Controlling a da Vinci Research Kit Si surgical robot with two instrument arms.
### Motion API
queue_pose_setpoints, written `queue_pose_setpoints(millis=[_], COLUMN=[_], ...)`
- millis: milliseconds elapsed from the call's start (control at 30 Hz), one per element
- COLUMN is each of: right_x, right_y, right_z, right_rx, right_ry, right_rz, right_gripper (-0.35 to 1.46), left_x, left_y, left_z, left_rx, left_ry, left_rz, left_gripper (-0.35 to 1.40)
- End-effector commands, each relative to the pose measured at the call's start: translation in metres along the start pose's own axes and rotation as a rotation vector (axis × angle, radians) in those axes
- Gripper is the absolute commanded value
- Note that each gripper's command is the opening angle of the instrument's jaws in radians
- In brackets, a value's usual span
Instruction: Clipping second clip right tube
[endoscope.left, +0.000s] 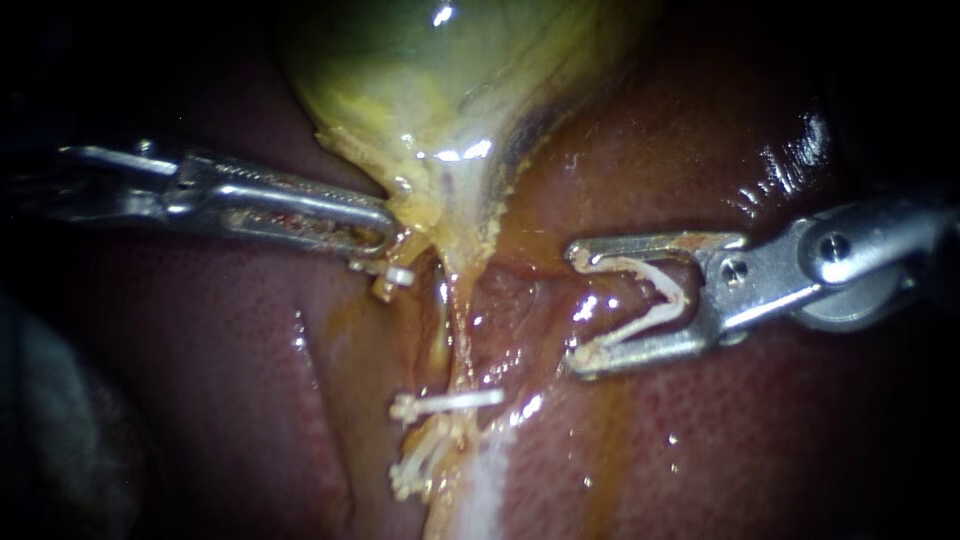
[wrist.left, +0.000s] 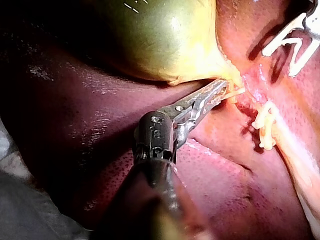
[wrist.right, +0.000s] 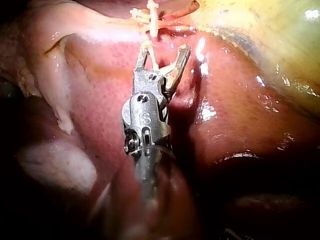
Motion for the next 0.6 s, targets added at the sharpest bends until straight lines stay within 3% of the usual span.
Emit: queue_pose_setpoints(millis=[33,200,433,600], right_x=[0.0,-0.0001,-0.0001,0.0003], right_y=[0.0,0.0,-0.0002,-0.0003], right_z=[0.0,0.0001,0.0002,0.0006], right_rx=[0.0,0.006,0.015,0.023], right_ry=[0.0,0.0,0.0,-0.003], right_rz=[0.0,0.0,-0.001,-0.001], right_gripper=[0.5,0.5,0.5,0.5], left_x=[0.0001,0.0011,0.0034,0.0034], left_y=[0.0001,0.0018,0.0053,0.0054], left_z=[-0.0002,-0.0023,-0.0071,-0.0078], left_rx=[-0.001,-0.009,-0.03,-0.039], left_ry=[0.0,-0.003,-0.005,-0.003], left_rz=[-0.001,-0.004,-0.023,-0.024], left_gripper=[-0.35,-0.35,-0.35,-0.35])
